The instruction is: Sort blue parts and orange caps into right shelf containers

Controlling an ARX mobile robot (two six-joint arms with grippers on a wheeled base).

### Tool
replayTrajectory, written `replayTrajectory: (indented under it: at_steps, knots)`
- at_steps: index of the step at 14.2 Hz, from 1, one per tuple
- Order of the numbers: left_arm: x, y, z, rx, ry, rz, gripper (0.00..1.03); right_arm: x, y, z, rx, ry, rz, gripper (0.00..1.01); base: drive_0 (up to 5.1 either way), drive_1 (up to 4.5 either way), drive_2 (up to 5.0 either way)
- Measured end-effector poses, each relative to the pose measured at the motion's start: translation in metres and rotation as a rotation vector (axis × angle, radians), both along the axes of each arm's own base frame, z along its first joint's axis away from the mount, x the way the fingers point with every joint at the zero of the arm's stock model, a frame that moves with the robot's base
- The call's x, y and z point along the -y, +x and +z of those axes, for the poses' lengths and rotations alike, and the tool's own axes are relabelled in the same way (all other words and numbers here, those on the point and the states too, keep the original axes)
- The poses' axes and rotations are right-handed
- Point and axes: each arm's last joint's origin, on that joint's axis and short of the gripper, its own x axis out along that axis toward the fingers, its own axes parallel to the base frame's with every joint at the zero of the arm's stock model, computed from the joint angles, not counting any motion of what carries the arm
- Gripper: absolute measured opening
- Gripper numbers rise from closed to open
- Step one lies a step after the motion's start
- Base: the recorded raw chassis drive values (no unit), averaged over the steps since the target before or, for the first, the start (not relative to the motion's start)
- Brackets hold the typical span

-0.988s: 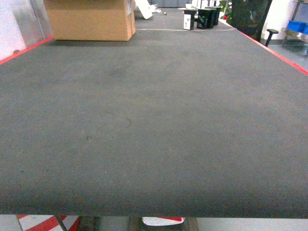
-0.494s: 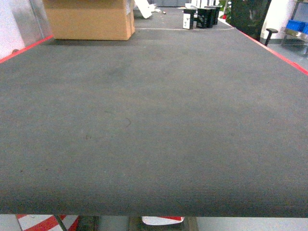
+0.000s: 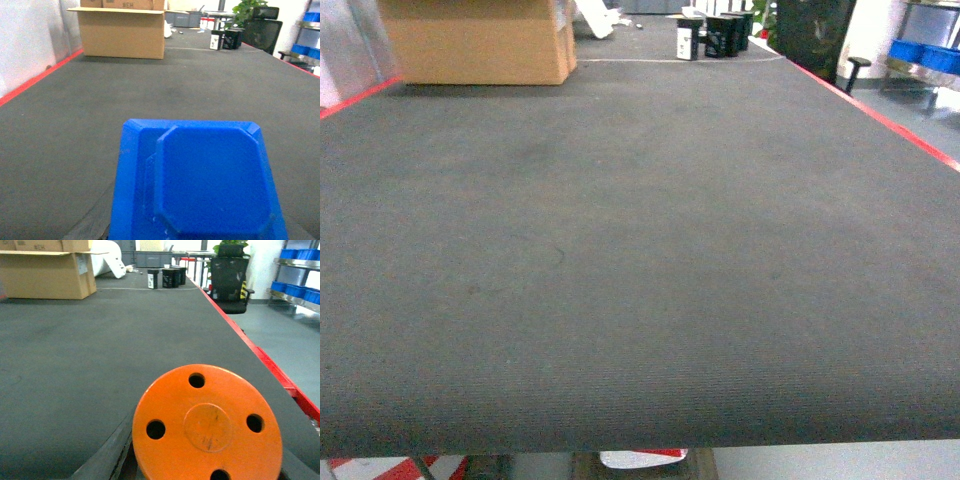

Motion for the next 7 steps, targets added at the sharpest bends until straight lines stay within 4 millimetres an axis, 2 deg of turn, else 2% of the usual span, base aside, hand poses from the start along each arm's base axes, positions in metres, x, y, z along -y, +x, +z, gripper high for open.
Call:
replayTrajectory:
  at_steps: [7]
  knots:
    - [0.0001, 0.0000, 0.0000, 0.000, 0.000, -0.002, 0.41, 0.0000, 0.0000, 0.0000, 0.000, 0.000, 0.000, 0.45, -1.7, -1.66, -1.7]
